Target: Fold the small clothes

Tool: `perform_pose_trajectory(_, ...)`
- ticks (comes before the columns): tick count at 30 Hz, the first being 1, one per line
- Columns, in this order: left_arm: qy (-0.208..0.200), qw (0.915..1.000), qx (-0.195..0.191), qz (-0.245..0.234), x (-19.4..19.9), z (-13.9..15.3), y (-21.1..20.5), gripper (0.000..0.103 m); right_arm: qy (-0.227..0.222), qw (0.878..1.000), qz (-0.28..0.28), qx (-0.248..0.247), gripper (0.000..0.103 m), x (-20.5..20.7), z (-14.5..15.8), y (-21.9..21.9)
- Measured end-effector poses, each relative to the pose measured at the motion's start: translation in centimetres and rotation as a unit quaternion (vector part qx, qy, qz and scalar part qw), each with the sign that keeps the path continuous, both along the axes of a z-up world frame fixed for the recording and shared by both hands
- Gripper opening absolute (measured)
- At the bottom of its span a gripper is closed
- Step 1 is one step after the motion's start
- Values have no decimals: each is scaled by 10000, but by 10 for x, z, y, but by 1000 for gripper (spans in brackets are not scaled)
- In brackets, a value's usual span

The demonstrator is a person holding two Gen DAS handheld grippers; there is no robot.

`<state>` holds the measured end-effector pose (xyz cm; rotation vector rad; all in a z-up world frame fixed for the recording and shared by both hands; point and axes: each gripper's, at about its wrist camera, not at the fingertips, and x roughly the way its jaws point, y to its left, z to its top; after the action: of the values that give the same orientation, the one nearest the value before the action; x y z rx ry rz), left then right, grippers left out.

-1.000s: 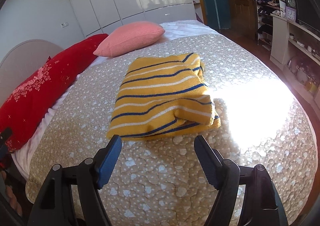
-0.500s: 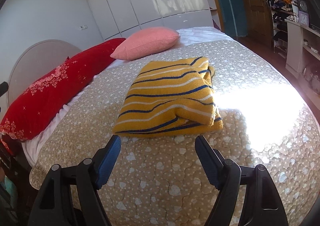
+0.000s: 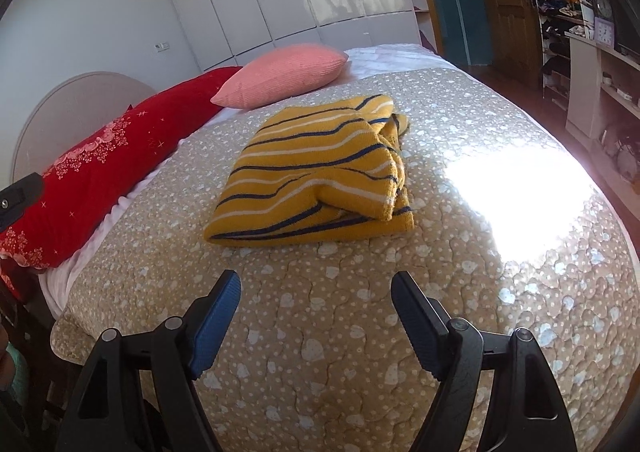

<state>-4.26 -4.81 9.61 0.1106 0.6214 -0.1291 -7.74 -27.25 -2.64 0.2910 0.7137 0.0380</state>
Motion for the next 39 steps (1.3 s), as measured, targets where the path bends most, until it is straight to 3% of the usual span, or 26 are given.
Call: perform_pose_trajectory(39, 837, 9959, 112, -315, 11, -47, -16, 103, 277, 9996, -6, -37, 82, 7, -17, 13)
